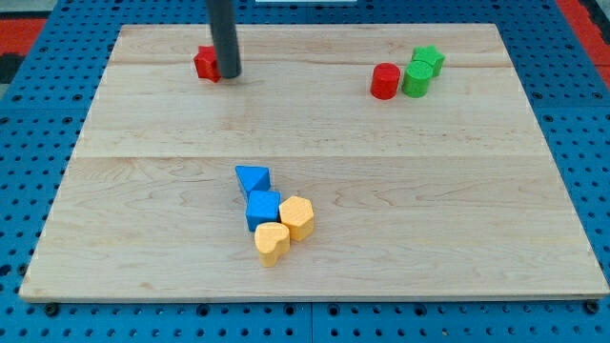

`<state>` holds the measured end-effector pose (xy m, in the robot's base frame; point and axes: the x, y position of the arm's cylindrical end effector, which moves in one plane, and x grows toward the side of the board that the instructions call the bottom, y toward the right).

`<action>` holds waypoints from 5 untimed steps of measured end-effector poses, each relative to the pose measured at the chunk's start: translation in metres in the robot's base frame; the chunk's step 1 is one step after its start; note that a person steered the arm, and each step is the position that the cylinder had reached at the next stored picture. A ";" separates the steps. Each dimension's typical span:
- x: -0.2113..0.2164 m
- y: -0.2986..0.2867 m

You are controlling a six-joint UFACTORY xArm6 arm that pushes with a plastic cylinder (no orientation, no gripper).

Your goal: Place a red circle towards the top center of the board

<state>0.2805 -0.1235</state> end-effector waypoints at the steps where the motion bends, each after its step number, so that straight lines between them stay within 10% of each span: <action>1: -0.031 -0.025; 5: -0.044 -0.043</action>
<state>0.2367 -0.1665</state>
